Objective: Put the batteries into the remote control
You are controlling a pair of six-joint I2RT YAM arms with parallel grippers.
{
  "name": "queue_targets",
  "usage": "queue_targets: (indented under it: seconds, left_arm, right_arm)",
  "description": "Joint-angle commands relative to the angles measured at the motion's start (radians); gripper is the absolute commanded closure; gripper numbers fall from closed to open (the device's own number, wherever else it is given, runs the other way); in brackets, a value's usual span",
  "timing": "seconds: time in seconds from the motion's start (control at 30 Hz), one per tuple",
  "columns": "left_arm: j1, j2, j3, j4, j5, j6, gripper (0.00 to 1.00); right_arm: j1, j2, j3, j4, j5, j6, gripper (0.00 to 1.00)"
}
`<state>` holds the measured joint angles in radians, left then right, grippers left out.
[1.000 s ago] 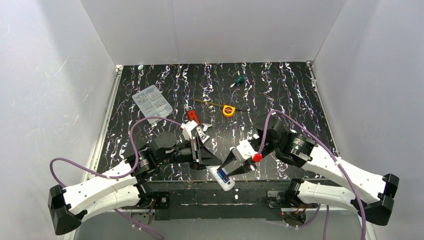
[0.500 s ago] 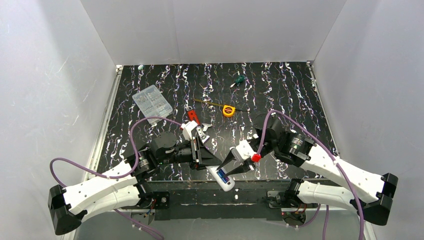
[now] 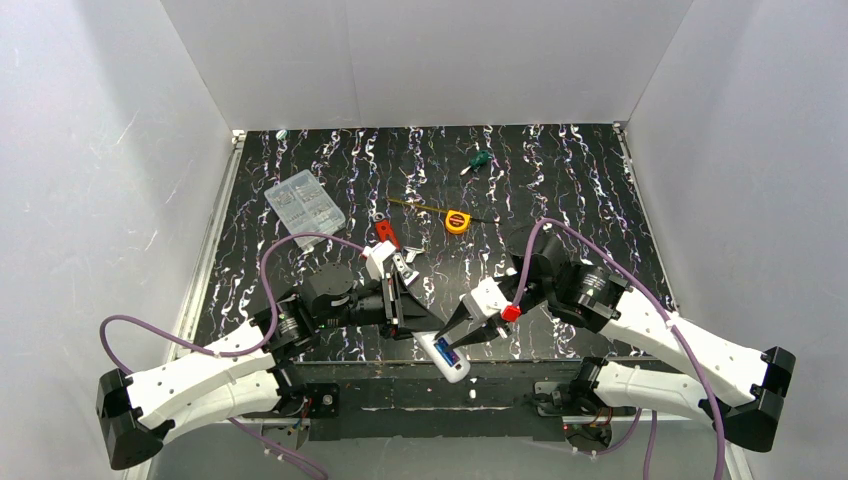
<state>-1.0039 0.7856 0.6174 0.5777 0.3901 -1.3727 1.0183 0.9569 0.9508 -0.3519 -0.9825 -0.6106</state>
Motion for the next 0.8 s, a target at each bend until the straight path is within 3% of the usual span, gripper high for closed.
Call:
queue_targets:
  seconds: [0.0,0.77]
  left_arm:
    - [-0.003,-0.002,0.053,0.061,0.039,-0.005,1.00]
    - [-0.002,-0.012,0.049,0.063,0.023,0.000,1.00]
  right_arm:
    - [-0.007,0.003,-0.003,-0.017,-0.019,-0.018,0.66]
    - [-0.011,0.005,-0.014,-0.082,-0.042,-0.023,0.81]
